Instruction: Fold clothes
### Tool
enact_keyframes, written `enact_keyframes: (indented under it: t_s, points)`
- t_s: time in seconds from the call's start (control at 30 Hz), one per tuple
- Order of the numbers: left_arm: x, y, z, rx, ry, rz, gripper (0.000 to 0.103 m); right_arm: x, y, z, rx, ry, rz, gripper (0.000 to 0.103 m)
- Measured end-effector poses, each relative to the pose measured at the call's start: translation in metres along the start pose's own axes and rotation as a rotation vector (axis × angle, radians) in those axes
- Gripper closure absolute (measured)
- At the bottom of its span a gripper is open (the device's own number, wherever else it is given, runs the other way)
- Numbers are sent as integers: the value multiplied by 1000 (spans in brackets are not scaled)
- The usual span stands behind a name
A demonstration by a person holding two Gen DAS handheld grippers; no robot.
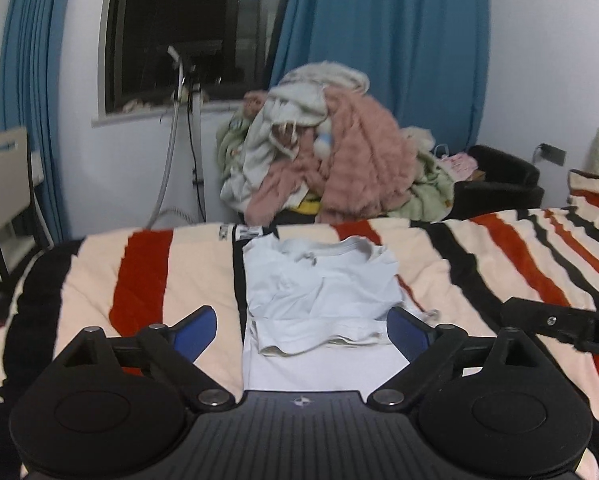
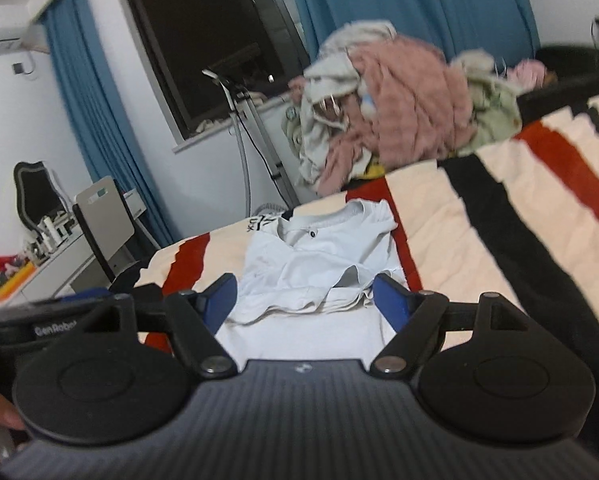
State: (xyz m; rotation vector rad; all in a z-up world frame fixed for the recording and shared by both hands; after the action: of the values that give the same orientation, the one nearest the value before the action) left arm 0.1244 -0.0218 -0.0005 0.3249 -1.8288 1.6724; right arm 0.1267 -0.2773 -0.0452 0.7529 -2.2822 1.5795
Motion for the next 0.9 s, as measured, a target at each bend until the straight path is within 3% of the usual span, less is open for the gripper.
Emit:
enact_keyframes:
  t_s: [0.17,0.27,0.63,0.8,0.9]
  points:
    - [47,39,-1,39,27,74,7,36,33,-7,27,37,40,26]
    - [55,62,-8,64,28,87,7,43,49,-8,16,35,33,26]
    - [36,88,-17,44,38,6,7,31,62,-19,46,105,26,26]
    - [19,93,-25,129,91,-82,7,28,62,-17,28,121,17,26]
    - [4,100,-33,229,166,-178,7,20,66,-7,-57,103,-52,26]
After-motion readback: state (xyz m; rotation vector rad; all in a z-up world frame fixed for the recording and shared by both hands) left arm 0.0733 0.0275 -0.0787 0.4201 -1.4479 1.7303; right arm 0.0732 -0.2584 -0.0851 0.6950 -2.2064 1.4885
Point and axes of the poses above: each gripper's, at about its wrist camera, not at the fingertips, and x roughly against the way its jaws point, z to its right, y to its underside, the point moved 3 cm from there along -x, roughly the way its jaws point, and after that the axes turned 9 degrees about -z, right-handed, at the moved point
